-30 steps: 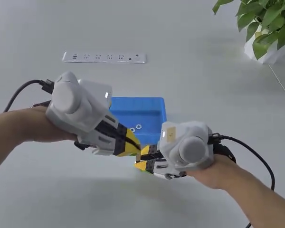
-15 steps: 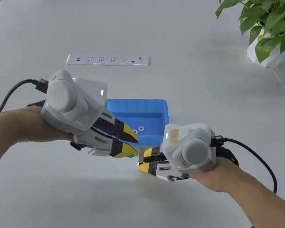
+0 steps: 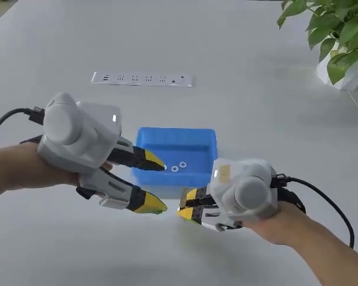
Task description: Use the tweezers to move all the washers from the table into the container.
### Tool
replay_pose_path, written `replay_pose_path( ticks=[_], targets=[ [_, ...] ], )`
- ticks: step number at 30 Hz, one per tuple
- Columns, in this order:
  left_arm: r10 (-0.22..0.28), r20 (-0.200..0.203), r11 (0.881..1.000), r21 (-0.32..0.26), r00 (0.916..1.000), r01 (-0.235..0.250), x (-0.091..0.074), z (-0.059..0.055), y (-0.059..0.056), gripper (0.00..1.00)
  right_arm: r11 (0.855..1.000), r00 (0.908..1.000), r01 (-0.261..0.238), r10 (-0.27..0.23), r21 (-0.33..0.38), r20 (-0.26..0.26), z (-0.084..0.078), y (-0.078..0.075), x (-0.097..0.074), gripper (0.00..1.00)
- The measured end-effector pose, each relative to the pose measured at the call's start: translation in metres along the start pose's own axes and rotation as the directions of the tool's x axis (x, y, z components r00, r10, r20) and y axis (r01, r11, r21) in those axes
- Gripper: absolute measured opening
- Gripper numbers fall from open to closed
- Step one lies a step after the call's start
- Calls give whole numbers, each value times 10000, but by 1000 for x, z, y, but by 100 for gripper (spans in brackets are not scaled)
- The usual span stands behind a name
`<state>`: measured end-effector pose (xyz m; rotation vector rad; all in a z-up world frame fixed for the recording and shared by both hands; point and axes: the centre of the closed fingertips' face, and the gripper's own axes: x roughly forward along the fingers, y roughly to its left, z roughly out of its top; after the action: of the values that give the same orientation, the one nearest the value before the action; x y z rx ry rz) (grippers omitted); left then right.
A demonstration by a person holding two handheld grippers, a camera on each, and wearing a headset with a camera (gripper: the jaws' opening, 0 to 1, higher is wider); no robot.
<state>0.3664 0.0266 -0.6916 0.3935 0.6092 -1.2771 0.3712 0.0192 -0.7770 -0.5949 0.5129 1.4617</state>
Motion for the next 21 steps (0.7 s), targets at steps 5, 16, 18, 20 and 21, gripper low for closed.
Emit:
replay_pose_path(
  ticks=[5,16,18,20,21],
  targets=[
    [242,99,9994,-241,9997,-240,-5,-2,1,63,10000,9999,-7,6,-68,-121,-1,1,-1,8],
    [911,458,9917,-957,9948,-864,-18,-8,3,79,9998,9997,-34,29,-214,-242,5,1,-14,8],
    [993,505,9898,-1074,9938,-934,-20,-9,3,81,9998,9997,-53,49,-207,-220,8,0,-17,8],
    [1062,548,9875,-1225,9928,-989,-22,-10,2,82,9999,9998,-55,52,-160,-170,12,-1,-21,8],
    [1105,564,9865,-1279,9923,-1026,-22,-10,2,82,9999,9999,-44,43,-95,-117,15,-1,-23,8]
  ],
)
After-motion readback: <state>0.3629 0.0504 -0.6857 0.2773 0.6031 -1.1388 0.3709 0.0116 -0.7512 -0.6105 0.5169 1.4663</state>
